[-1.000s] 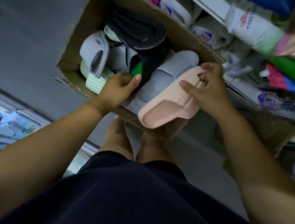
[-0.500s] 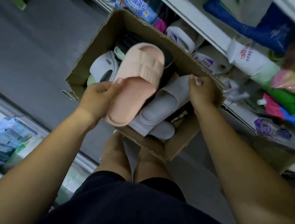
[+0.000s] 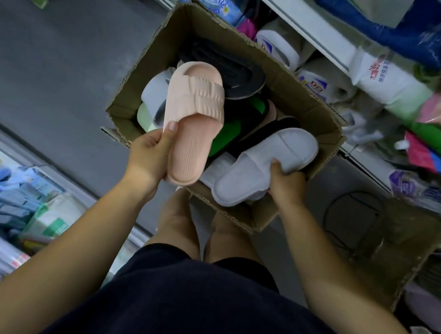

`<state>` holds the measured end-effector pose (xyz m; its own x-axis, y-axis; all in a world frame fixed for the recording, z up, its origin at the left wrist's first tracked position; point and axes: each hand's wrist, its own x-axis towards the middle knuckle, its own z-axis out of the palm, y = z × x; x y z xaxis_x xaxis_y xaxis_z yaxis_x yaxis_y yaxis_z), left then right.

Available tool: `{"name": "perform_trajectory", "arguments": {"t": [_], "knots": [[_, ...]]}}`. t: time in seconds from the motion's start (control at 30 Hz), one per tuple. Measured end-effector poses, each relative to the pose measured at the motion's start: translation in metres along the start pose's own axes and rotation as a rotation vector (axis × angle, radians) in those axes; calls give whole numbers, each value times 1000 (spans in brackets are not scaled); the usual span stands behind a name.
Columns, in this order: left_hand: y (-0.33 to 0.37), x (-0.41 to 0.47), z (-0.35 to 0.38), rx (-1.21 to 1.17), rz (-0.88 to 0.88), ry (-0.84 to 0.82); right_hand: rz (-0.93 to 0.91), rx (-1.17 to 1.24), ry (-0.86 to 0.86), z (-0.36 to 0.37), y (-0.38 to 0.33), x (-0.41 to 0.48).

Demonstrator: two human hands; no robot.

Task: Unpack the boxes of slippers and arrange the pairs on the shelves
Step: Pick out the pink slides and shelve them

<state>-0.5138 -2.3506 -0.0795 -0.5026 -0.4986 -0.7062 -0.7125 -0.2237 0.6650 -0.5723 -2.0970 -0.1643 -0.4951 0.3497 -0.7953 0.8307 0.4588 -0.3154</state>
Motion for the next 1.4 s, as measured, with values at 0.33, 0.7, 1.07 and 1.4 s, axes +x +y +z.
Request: {"name": "perform_trajectory", "arguments": {"t": [0.33, 0.7, 1.07, 1.4], "knots": [[-6, 2, 6, -29, -4, 56, -558, -54, 99, -7, -39, -19], [-31, 17, 14, -124, 7, 62, -286, -234, -442, 47, -150, 114], [-14, 5, 23, -195, -23, 91, -363, -350, -663, 17, -138, 100], [-1, -9, 12, -185, -59, 101, -618, -139, -414, -11, -103, 35]]}}
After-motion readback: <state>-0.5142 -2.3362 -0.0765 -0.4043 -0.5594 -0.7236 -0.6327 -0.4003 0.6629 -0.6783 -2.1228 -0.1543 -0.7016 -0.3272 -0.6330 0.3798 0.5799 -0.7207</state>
